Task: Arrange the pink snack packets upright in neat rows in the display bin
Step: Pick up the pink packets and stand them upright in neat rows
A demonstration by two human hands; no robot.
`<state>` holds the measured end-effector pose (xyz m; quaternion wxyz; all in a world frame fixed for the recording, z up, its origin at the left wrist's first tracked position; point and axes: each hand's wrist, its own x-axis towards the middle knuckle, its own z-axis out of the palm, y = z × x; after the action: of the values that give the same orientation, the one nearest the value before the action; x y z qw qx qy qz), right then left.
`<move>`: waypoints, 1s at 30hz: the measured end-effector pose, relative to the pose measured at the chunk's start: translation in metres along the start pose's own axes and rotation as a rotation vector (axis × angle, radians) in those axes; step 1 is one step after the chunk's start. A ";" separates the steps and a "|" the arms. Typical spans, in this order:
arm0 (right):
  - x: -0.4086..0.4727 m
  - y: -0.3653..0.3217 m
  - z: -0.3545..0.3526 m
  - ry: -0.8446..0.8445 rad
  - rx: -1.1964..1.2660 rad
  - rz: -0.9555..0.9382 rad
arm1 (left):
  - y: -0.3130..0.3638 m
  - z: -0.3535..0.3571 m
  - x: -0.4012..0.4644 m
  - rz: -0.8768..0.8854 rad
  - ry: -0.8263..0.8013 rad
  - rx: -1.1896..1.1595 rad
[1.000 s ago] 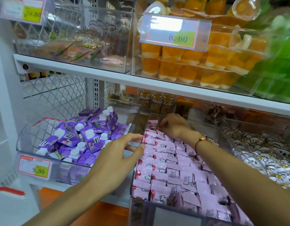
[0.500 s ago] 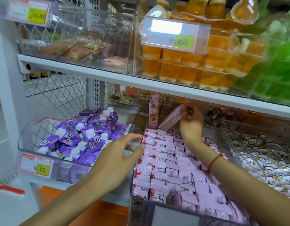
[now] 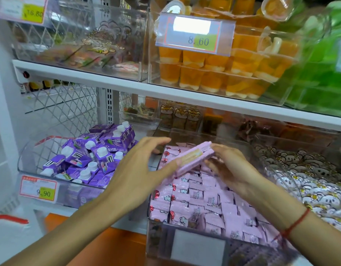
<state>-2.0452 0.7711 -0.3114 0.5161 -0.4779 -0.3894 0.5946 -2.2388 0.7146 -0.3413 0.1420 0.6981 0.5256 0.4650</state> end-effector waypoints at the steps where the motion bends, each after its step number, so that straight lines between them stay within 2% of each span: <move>1: -0.005 0.001 0.003 -0.034 0.030 0.037 | 0.004 0.001 0.001 0.041 -0.039 0.044; 4: -0.016 -0.001 0.006 -0.083 0.148 0.104 | 0.013 0.005 0.005 0.132 -0.082 0.120; 6: -0.019 -0.005 0.004 -0.122 0.083 0.068 | 0.014 0.005 0.005 0.108 -0.067 0.050; 8: -0.020 -0.007 -0.004 -0.141 -0.286 -0.144 | 0.014 0.002 0.013 -0.035 -0.036 -0.058; 10: -0.023 -0.008 -0.013 -0.196 -0.770 -0.505 | 0.015 -0.001 0.026 -0.169 -0.020 -0.106; 11: -0.024 -0.008 -0.013 -0.272 -0.931 -0.650 | 0.017 -0.001 0.032 -0.198 -0.047 -0.121; 13: -0.024 -0.005 -0.010 -0.357 -1.106 -0.856 | 0.025 0.000 0.042 -0.217 -0.132 -0.185; 15: -0.017 -0.002 -0.009 -0.264 -1.151 -0.958 | 0.034 0.003 0.049 -0.203 -0.195 -0.228; 16: -0.013 -0.002 -0.009 -0.224 -1.092 -0.923 | 0.037 0.004 0.053 -0.208 -0.207 -0.240; 17: -0.009 -0.005 -0.009 -0.225 -0.962 -0.807 | 0.038 0.004 0.057 -0.237 -0.206 -0.271; 19: -0.004 -0.009 -0.011 -0.288 -0.657 -0.466 | 0.038 0.002 0.069 -0.306 -0.180 -0.402; 21: 0.004 -0.010 -0.017 -0.292 -0.567 -0.253 | 0.032 0.003 0.078 -0.282 -0.171 -0.418; 27: 0.025 -0.011 -0.026 -0.245 -0.457 -0.089 | 0.001 0.011 0.103 -0.023 -0.242 -0.007; 30: 0.036 -0.013 -0.030 -0.212 -0.504 -0.151 | -0.004 0.016 0.122 0.032 -0.261 0.012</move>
<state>-2.0134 0.8076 -0.3119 0.3801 -0.4960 -0.6113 0.4857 -2.2261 0.8266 -0.2914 0.1977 0.7618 0.4942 0.3691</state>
